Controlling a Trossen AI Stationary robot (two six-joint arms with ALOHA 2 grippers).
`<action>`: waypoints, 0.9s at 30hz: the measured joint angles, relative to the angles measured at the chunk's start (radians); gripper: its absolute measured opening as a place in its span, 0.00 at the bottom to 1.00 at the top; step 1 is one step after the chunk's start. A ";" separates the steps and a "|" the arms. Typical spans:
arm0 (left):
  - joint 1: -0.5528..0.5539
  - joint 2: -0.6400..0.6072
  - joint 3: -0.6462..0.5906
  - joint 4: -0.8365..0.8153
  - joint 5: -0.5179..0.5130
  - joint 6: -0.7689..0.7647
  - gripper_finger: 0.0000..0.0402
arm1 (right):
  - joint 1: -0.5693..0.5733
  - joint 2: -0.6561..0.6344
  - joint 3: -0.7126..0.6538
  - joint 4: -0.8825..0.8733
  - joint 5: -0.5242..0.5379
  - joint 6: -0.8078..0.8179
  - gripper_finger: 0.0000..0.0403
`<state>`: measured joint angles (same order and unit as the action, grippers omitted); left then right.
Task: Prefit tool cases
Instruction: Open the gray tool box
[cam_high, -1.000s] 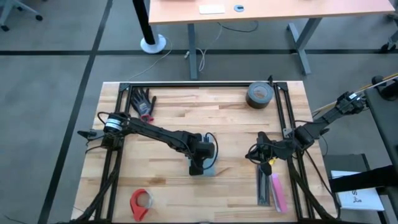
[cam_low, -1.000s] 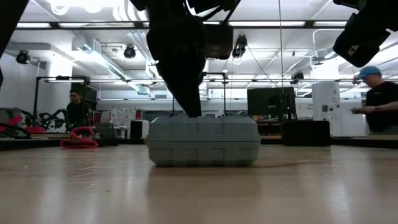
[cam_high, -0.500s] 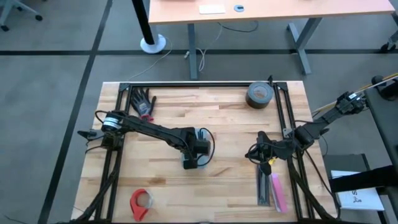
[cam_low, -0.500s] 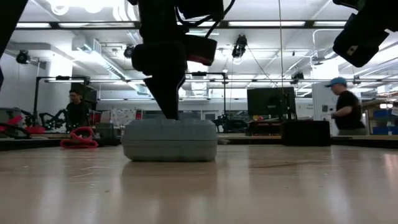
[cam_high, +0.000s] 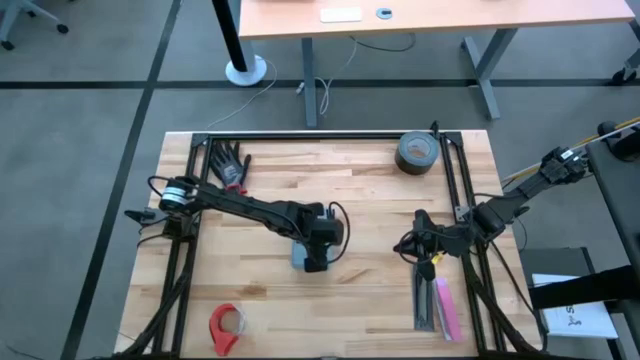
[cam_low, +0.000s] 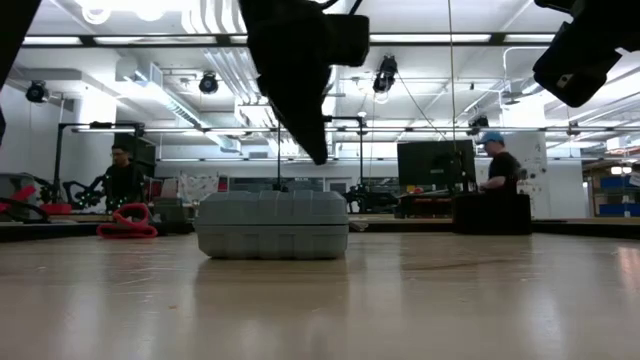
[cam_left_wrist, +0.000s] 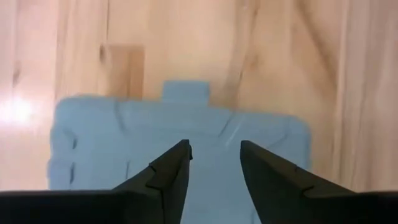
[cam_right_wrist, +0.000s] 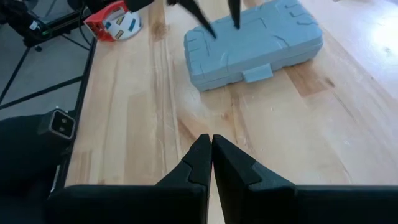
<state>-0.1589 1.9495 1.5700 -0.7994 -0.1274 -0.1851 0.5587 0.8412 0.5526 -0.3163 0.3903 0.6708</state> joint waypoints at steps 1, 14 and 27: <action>0.000 0.003 0.000 0.017 0.012 0.006 0.40 | 0.000 0.001 0.000 0.000 0.004 0.000 0.00; 0.003 0.042 0.000 0.122 0.014 0.071 0.50 | 0.000 0.006 0.000 0.000 0.005 -0.014 0.00; 0.039 0.090 0.006 0.199 0.008 0.106 0.47 | 0.000 0.006 0.000 0.004 0.005 -0.016 0.00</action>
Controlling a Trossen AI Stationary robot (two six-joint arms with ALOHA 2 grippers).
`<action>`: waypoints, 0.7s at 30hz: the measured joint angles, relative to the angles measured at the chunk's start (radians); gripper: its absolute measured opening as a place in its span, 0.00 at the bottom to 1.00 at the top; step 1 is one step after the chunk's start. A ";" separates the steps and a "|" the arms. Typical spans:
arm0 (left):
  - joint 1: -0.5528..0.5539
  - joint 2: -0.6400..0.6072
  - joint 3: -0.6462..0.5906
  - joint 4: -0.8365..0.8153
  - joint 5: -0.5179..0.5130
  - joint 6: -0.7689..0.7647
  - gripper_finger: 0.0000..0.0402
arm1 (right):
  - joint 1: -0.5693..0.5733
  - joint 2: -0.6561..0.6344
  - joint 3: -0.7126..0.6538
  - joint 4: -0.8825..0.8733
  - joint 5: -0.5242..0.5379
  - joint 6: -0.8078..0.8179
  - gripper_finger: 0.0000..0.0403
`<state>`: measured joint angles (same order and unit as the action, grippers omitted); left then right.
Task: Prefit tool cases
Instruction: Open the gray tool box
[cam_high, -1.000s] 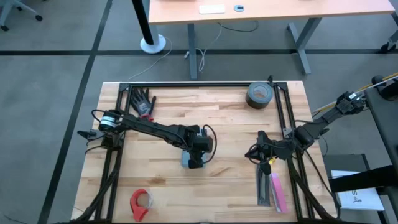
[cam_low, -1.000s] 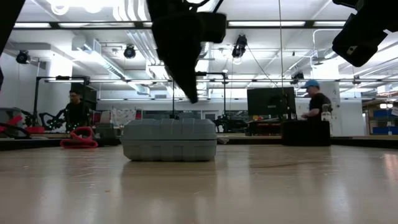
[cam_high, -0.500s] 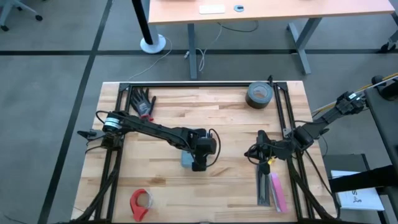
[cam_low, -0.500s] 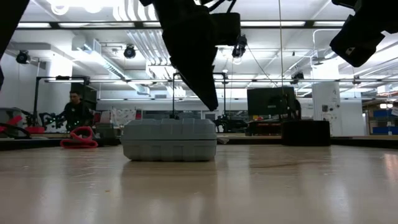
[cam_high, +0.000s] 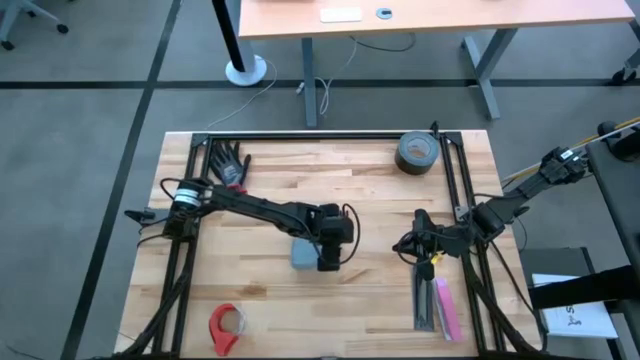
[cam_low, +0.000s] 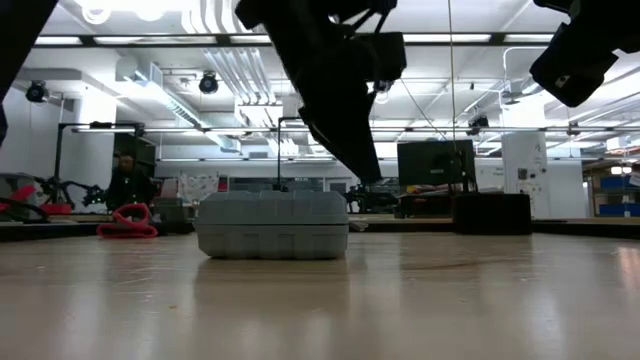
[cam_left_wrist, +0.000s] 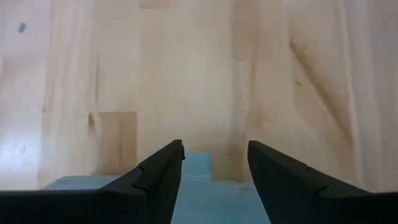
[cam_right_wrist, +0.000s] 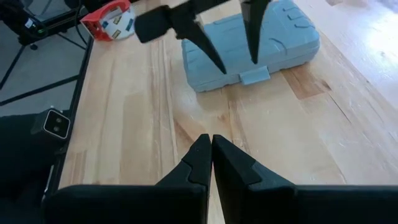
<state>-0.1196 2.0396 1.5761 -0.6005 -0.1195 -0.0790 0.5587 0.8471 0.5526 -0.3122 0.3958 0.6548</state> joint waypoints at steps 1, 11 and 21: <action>0.005 0.004 0.000 0.000 -0.003 0.000 0.47 | 0.000 0.000 0.000 0.000 0.000 0.000 0.00; 0.059 0.015 0.000 -0.023 -0.055 0.010 0.45 | 0.000 0.000 0.000 0.003 0.000 0.000 0.00; 0.066 0.017 0.000 -0.121 -0.099 0.011 0.45 | 0.000 0.000 0.000 0.004 0.000 0.000 0.00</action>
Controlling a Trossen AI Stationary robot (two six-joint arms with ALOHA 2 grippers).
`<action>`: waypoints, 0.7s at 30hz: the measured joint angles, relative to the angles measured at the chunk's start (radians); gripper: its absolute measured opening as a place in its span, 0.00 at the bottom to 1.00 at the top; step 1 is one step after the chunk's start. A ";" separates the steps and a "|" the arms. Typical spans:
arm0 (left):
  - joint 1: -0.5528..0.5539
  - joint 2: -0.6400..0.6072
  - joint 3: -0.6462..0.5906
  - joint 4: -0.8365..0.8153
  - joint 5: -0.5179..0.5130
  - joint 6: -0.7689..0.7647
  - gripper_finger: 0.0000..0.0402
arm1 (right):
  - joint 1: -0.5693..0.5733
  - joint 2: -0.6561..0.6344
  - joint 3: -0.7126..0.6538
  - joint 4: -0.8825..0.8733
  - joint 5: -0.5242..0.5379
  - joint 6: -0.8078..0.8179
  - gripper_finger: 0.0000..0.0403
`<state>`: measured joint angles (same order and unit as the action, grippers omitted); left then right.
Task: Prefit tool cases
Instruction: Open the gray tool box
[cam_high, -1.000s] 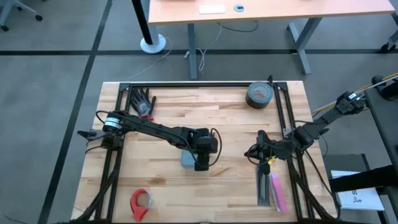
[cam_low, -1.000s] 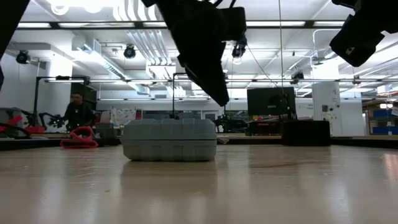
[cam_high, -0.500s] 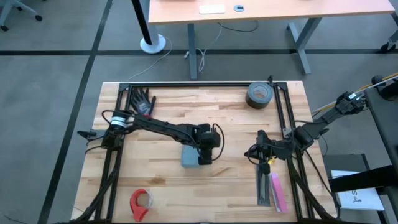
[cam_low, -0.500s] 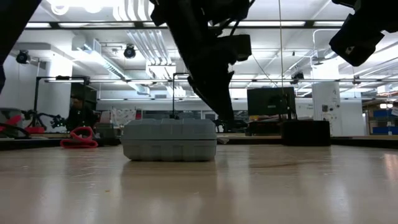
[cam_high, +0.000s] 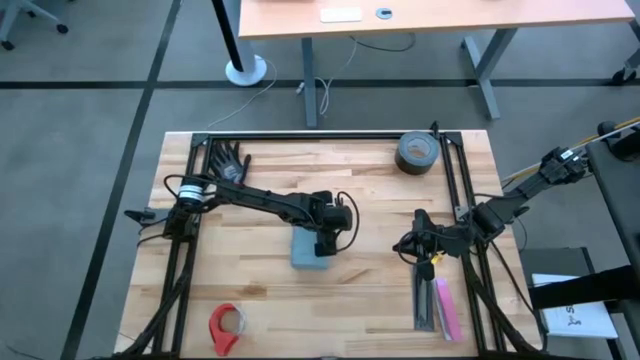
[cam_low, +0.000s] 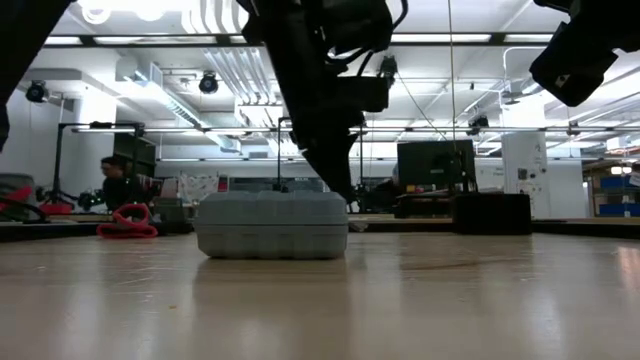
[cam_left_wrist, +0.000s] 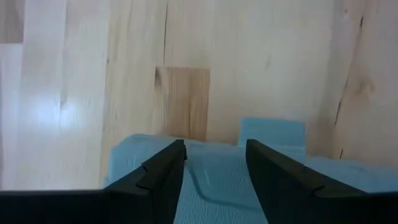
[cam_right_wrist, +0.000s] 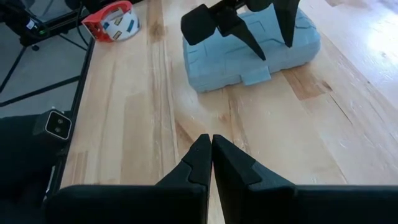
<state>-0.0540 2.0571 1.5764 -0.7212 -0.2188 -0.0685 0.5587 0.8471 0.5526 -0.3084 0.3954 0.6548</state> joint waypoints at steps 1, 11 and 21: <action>0.000 0.000 0.000 -0.014 0.000 0.000 0.45 | 0.000 0.000 0.000 0.000 0.000 0.000 0.00; 0.000 0.000 0.000 -0.124 0.000 -0.003 0.45 | 0.000 0.000 0.000 0.004 0.000 0.000 0.00; -0.001 -0.010 0.009 -0.134 0.132 -0.001 0.45 | 0.000 0.000 0.000 0.005 0.001 0.000 0.00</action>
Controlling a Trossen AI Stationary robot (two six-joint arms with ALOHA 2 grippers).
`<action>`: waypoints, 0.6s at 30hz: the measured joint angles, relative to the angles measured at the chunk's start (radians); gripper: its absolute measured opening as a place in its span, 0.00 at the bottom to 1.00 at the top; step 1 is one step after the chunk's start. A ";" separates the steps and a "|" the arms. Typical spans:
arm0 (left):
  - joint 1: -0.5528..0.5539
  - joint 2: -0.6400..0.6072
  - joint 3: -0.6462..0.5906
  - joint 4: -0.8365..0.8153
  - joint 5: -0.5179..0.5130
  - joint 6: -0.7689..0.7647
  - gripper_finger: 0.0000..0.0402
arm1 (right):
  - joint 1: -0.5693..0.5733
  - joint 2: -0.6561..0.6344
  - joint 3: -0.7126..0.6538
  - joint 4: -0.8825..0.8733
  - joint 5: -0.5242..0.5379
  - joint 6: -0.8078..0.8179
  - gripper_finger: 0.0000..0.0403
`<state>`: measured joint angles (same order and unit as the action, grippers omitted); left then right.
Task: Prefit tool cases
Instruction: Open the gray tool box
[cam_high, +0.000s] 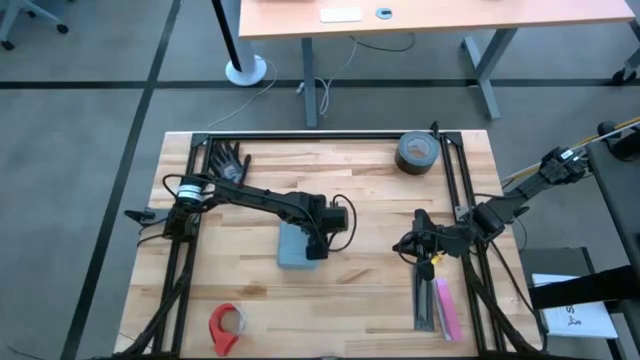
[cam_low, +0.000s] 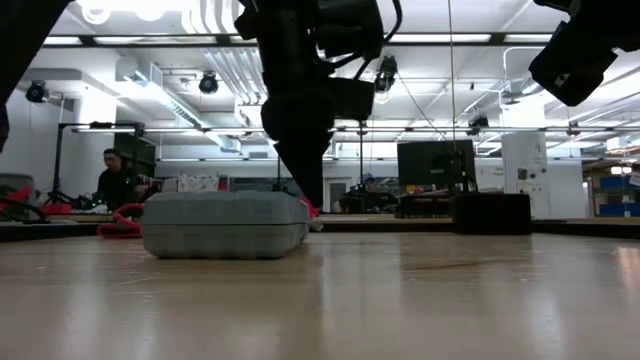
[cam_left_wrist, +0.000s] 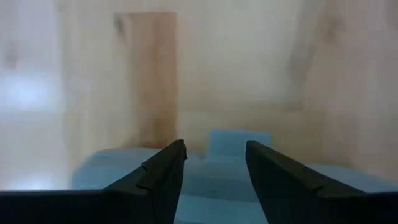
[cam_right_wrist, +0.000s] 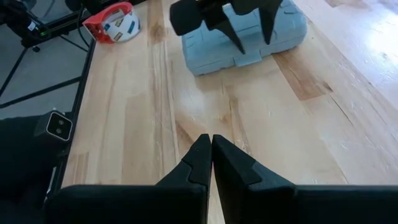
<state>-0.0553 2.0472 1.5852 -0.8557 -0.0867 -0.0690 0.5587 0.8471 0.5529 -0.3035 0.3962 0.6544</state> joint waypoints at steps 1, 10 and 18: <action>0.000 0.000 0.000 -0.002 0.011 0.001 0.46 | 0.000 0.000 0.000 0.000 0.000 0.000 0.00; 0.000 0.013 0.000 0.006 0.052 0.013 0.58 | 0.000 0.000 0.000 0.002 0.013 -0.004 0.00; -0.002 0.033 0.001 -0.007 0.052 0.014 0.59 | 0.000 0.000 0.000 0.002 0.016 -0.004 0.00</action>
<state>-0.0570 2.0806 1.5860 -0.8631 -0.0349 -0.0551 0.5587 0.8471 0.5529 -0.3016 0.4122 0.6505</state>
